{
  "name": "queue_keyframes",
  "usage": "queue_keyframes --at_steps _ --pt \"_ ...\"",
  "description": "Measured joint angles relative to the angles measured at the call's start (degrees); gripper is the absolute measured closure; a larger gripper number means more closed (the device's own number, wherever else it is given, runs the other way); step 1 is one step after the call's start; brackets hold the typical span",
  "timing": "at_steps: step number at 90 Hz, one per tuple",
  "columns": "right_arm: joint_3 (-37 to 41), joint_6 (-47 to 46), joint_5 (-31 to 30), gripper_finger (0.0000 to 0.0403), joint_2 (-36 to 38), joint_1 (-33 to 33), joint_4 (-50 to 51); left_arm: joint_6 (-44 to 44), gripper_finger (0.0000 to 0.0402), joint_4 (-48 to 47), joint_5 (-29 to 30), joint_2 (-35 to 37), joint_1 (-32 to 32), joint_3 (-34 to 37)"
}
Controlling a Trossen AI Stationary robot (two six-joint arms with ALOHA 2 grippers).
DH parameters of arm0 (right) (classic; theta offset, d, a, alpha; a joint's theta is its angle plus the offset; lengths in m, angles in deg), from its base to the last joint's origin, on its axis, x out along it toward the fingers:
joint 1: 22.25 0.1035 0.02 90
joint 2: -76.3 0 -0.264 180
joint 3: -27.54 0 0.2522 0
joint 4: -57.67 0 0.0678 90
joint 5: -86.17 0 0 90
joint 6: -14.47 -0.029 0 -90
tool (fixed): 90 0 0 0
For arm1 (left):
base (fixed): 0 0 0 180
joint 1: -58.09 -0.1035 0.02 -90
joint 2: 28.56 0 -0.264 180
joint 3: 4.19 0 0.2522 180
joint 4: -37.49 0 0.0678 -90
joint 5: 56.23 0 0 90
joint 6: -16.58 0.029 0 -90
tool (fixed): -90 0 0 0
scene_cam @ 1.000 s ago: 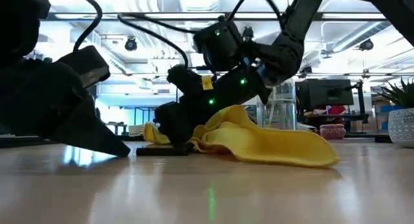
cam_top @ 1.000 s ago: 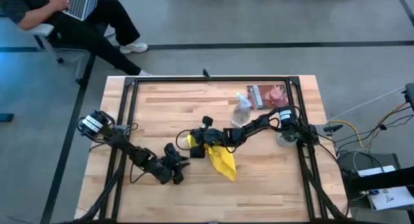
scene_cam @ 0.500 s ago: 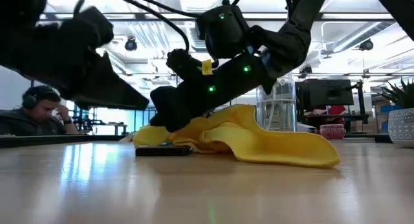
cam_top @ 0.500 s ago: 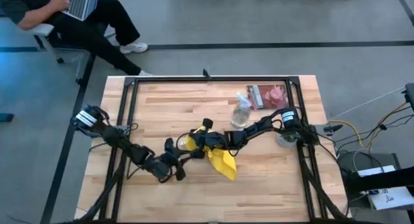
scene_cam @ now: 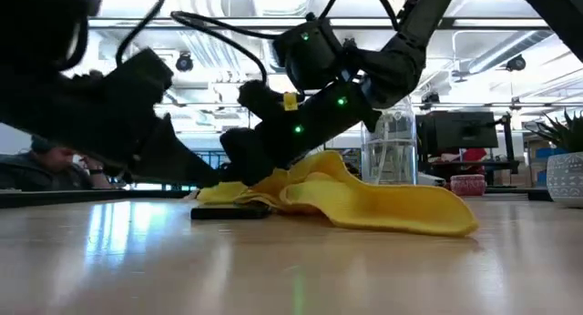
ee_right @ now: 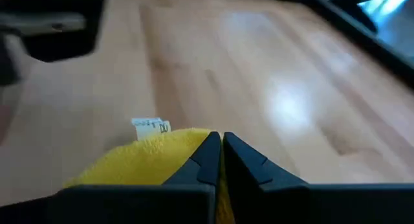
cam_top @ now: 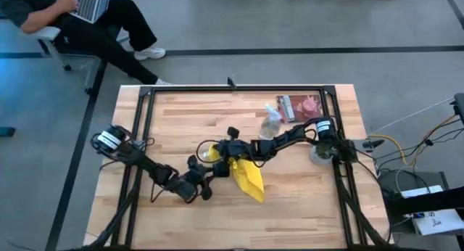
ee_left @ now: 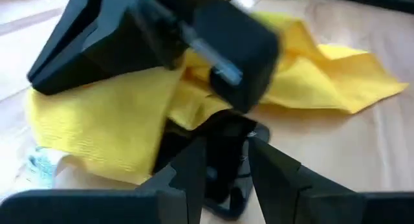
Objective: Apply microfiber cloth
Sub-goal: Wipe the black cellphone with the yellow microfiber cloth
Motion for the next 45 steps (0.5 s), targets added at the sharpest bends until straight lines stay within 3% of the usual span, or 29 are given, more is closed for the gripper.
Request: queue_keyframes --at_steps 9,19,45 --pt "0.0 -0.1 1.5 0.0403 0.0 0.0 1.7 -0.5 0.0303 1.0 -1.7 -1.9 -0.1 0.0" --pt "0.1 -1.5 7.0 0.0403 0.0 0.0 1.9 -0.5 0.0303 1.6 -4.5 -2.6 -0.1 -0.1" --pt "0.6 -3.1 13.2 0.0403 -1.1 0.7 1.5 -0.4 0.0303 -1.3 -13.5 -0.6 -0.1 -0.1"
